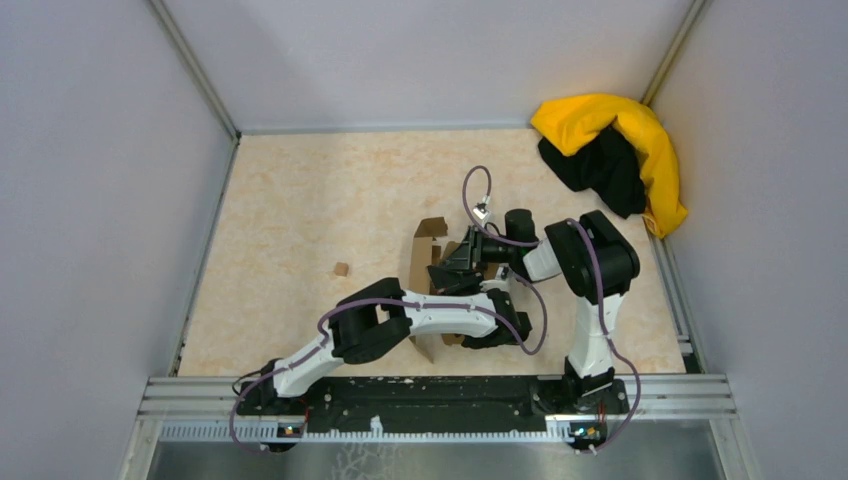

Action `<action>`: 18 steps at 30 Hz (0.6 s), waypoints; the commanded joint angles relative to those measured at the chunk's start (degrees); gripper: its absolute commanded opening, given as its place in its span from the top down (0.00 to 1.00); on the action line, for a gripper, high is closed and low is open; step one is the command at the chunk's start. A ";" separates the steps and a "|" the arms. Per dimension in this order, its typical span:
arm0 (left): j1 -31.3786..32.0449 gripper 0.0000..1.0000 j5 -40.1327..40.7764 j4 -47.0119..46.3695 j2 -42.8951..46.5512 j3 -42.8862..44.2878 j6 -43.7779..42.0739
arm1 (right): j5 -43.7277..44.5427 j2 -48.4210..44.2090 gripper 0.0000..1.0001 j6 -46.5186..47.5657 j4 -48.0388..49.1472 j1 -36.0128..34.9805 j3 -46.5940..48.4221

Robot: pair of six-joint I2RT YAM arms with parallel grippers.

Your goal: Fold the paper box

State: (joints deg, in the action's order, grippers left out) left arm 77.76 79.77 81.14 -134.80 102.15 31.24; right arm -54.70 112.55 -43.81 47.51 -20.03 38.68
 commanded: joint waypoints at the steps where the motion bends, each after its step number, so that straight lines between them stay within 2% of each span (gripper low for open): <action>1: 0.23 0.83 2.07 -0.20 0.74 -0.15 1.71 | -0.96 -1.63 0.69 -0.40 4.25 0.14 -0.80; 4: 0.20 0.83 3.05 -0.20 1.17 -0.90 1.65 | -1.25 -2.19 0.68 -3.34 7.81 3.07 -2.61; 8: 0.20 0.83 4.39 -0.20 1.84 -1.89 1.84 | -3.83 -1.78 0.68 -10.40 17.28 8.93 -5.42; 12: 0.20 0.83 4.74 -0.20 2.44 -2.04 2.39 | -4.65 -0.12 0.68 -15.35 21.27 12.40 -3.84; 15: 0.16 0.83 3.78 -0.20 3.23 -1.72 3.04 | -4.54 1.06 0.68 -17.50 21.80 12.71 -0.03; 18: 0.20 0.85 3.05 -0.20 3.73 -1.17 3.20 | -4.42 1.90 0.68 -16.77 17.79 12.73 5.09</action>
State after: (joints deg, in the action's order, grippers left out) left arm 77.76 82.74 80.99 -134.63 100.36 32.91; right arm -57.98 113.54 -59.09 62.67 -7.01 37.54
